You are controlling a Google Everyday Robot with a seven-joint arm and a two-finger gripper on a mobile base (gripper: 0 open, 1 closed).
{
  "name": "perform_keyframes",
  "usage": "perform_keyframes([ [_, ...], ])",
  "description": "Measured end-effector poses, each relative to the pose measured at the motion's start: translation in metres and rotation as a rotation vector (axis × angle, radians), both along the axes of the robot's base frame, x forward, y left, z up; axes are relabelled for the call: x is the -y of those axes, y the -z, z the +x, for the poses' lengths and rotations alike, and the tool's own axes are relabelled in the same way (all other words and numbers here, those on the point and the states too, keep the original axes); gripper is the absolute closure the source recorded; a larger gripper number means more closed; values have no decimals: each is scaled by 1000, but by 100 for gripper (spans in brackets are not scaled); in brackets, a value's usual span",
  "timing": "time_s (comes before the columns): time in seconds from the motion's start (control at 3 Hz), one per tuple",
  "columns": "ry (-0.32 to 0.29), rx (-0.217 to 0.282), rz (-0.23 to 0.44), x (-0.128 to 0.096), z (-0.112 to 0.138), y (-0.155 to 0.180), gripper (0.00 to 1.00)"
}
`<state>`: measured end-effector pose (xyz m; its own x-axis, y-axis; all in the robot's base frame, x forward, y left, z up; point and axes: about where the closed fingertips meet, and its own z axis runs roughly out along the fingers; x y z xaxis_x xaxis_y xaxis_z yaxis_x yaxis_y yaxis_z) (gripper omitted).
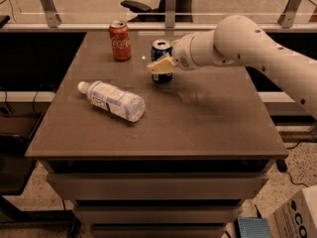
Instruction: Knock pepsi can over
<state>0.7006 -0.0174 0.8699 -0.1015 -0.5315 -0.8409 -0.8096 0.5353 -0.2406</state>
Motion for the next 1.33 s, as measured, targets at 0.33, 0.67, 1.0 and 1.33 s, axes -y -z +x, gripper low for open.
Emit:
perform_keyframes([
  [0.33,-10,12,-19,-4,0,-8,100],
  [0.67,-22,25,-42,-8,-1,-20,100],
  [1.0,-28,50,-63,-11,-2,-35,100],
  [1.33,-26,59,-116,-11,-6,-46,100],
])
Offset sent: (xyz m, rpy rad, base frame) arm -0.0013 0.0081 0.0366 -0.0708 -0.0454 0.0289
